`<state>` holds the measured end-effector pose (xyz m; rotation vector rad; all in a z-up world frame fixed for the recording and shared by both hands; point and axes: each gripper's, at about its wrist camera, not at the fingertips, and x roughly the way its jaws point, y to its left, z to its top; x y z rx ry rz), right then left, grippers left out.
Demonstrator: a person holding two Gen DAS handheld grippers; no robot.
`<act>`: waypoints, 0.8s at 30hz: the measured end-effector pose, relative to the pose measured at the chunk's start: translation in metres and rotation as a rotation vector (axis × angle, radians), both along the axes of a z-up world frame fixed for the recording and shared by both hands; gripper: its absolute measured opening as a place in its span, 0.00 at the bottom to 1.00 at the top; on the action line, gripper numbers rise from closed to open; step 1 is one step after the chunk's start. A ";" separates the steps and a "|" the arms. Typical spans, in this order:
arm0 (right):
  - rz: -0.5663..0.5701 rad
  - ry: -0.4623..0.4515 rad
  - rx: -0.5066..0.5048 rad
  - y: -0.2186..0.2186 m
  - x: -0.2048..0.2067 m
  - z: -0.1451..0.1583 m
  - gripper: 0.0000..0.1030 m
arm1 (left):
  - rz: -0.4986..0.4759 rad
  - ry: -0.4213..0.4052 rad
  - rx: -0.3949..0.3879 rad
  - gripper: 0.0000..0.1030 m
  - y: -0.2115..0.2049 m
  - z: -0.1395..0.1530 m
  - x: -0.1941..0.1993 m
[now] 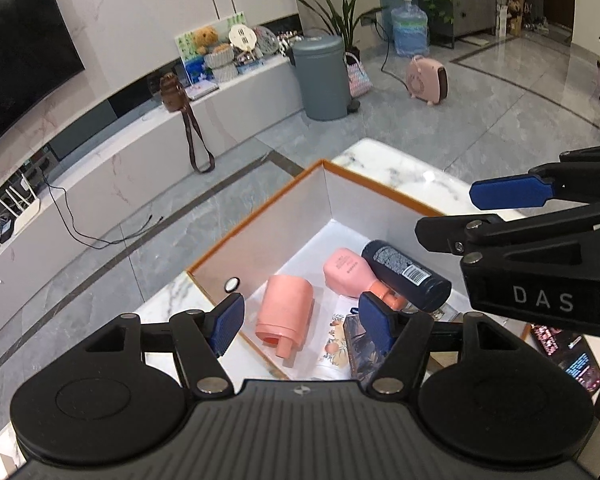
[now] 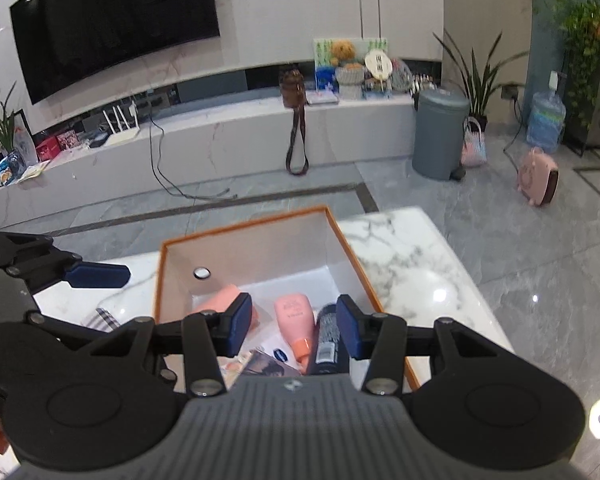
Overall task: Organize rigid objects
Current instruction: 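Withdraw both tools from the box toward the plaid pouch and yellow tape measure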
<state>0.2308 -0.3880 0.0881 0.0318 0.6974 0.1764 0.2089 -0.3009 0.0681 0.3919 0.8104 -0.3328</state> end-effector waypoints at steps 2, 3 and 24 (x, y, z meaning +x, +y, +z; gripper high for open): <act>0.008 -0.028 -0.003 0.004 -0.008 0.012 0.48 | 0.002 -0.024 -0.019 0.75 0.006 0.012 -0.006; 0.011 -0.043 -0.005 0.006 -0.013 0.019 0.48 | 0.003 -0.043 -0.025 0.76 0.008 0.020 -0.009; 0.147 -0.291 0.014 0.097 -0.110 0.088 0.53 | 0.033 -0.246 -0.066 0.84 0.108 0.089 -0.087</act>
